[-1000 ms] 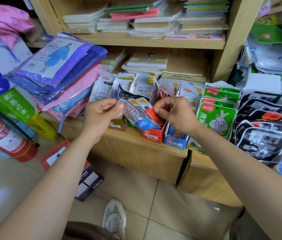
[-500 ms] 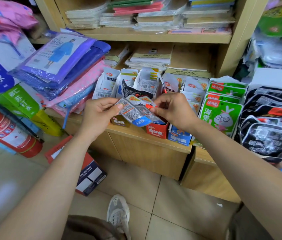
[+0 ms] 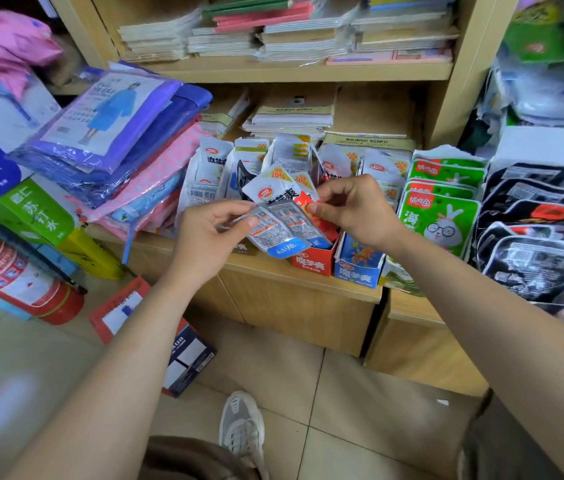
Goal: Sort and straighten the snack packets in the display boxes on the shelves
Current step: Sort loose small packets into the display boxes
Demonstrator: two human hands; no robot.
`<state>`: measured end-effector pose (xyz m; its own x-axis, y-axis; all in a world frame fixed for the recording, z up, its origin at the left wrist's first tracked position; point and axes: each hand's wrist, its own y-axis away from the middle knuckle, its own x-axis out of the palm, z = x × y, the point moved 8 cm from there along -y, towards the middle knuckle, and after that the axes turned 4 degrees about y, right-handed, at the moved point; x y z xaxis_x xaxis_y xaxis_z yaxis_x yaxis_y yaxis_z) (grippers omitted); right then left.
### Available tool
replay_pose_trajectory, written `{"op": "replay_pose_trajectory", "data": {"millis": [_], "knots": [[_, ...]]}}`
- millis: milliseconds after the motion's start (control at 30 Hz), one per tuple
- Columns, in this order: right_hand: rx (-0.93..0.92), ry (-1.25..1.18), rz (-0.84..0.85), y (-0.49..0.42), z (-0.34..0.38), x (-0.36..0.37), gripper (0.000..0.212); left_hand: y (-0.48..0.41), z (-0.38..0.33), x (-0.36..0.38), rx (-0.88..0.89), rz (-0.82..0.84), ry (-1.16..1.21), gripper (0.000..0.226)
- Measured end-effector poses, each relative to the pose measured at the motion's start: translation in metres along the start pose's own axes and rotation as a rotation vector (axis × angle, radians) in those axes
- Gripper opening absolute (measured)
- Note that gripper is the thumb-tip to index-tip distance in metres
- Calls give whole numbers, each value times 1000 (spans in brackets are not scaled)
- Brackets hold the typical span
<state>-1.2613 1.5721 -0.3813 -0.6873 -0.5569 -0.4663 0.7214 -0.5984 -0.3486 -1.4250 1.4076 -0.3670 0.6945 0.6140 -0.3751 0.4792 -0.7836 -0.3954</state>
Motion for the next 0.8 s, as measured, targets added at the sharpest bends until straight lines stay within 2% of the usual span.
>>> {"op": "replay_pose_trajectory", "data": {"millis": [133, 300, 433, 500, 633, 800], "knots": [[17, -67, 7, -3, -6, -1, 16, 3, -19, 16, 176, 28, -116, 18], [24, -95, 20, -1, -6, -2, 14, 3, -15, 29, 187, 43, -229, 14], [27, -37, -24, 0, -7, -4, 10, 2, -12, 16, 88, -2, -197, 35], [19, 13, -51, 1, -7, -4, 9, 1, -13, 4, 85, -49, -194, 33], [-28, 185, -59, 6, 1, -2, 24, -2, -11, -23, 34, -128, -222, 24], [-80, 301, 24, 23, 4, 0, 47, 2, -12, -39, -33, -151, -164, 24]]}}
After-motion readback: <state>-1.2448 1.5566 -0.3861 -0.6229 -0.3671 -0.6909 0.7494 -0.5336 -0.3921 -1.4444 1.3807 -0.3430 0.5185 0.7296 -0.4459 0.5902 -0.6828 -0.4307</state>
